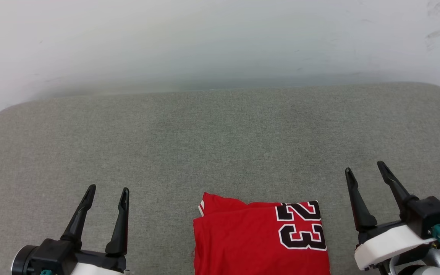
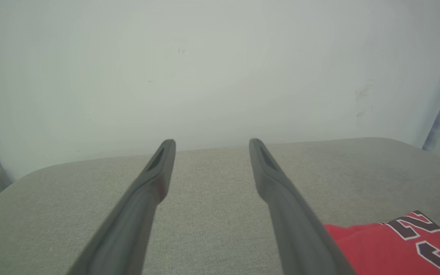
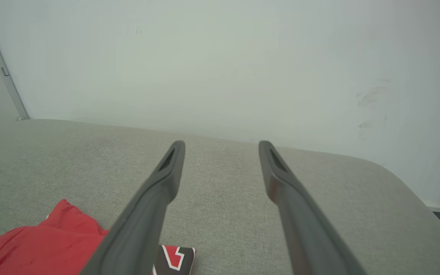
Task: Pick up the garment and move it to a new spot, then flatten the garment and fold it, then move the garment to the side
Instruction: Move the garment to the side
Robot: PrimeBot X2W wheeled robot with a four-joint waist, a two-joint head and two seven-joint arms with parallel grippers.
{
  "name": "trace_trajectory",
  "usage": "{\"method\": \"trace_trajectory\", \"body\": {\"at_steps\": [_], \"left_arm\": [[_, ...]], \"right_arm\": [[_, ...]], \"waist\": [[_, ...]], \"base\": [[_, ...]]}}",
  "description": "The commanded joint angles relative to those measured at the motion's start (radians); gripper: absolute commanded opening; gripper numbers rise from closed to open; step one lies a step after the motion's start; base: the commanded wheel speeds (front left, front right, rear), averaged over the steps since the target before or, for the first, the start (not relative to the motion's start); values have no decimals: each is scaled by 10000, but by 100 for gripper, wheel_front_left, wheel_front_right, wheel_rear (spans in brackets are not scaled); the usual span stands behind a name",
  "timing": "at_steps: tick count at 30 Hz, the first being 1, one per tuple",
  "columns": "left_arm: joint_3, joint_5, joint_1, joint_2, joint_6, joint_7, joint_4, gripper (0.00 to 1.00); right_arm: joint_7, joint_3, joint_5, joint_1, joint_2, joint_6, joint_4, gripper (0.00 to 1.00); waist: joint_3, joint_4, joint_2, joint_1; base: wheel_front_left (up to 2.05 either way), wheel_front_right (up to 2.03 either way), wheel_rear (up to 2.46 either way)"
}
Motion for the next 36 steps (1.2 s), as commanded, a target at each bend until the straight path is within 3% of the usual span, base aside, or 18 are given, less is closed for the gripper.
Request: {"method": "trace_trajectory", "body": {"at_steps": [1, 4, 9, 10, 11, 14, 24, 36], "left_arm": [[23, 39, 77, 16, -7, -21, -26, 100], [26, 31, 30, 32, -7, -21, -17, 100], [28, 24, -69, 25, -7, -21, 7, 100], [17, 25, -95, 16, -7, -21, 7, 100], [-21, 42, -160, -2, -7, -21, 16, 100], [-83, 34, -299, -13, -7, -21, 16, 100], [-157, -3, -536, -21, -7, -21, 52, 100], [-283, -26, -766, -14, -7, -21, 122, 100]], "right_arm": [[462, 154, 147, 46, -192, -4, -163, 100], [1761, 513, 449, -18, -629, -4, -412, 100], [5145, 1079, 1541, 210, -1338, -5, -867, 100], [5818, 1165, 1788, 253, -1419, -5, -1010, 100], [7547, 1051, 2476, 345, -1274, -5, -1336, 100], [8761, 1023, 2403, 347, -1371, -5, -1453, 100], [10088, 809, 2207, 16, -733, -4, -527, 100], [9633, 1224, 1816, -401, -229, -2, 1278, 100]], "waist": [[37, 11, 0, 0], [99, 29, 0, 0], [212, 90, 0, 0], [243, 111, 0, 0], [353, 199, 0, 0], [505, 338, 0, 0], [937, 803, 0, 0], [1246, 1243, 0, 0]], "base": [[0, 0, 0], [0, 0, 0], [0, 0, 0], [0, 0, 0], [0, 0, 0], [0, 0, 0], [0, 0, 0], [0, 0, 0]]}}
